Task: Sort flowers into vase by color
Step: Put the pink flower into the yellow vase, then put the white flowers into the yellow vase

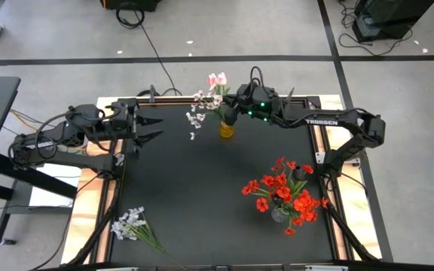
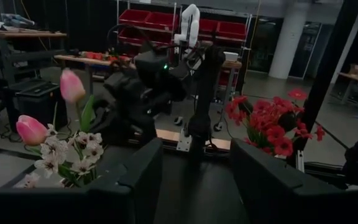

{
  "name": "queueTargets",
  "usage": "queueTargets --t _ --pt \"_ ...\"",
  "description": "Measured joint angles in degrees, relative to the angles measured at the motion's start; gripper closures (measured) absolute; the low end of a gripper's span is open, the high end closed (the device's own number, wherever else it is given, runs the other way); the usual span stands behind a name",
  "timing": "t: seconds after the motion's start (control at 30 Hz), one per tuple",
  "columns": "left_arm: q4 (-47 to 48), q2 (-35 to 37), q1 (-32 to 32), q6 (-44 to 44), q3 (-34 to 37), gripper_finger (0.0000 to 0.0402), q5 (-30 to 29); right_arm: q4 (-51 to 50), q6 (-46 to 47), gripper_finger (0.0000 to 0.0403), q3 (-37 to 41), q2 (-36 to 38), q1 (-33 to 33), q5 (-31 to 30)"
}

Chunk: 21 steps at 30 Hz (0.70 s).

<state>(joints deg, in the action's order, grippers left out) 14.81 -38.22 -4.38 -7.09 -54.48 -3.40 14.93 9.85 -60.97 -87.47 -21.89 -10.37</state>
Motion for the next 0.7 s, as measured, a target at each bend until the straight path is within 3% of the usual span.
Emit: queueTargets --t 0.23,0.47,0.7 --pt "0.0 0.0 0.0 0.0 0.0 0.0209 0.0 -12.4 11.0 0.0306 0.0 -0.5 -0.1 0.3" --pt "0.0 0.0 0.0 0.0 0.0 0.0209 0.0 -22.0 13.7 0.0248 0.0 0.3 -0.7 9.4" --pt "0.0 0.0 0.0 0.0 0.0 0.0209 0.0 -35.7 18.7 0.0227 0.0 4.4 -0.9 10.5"
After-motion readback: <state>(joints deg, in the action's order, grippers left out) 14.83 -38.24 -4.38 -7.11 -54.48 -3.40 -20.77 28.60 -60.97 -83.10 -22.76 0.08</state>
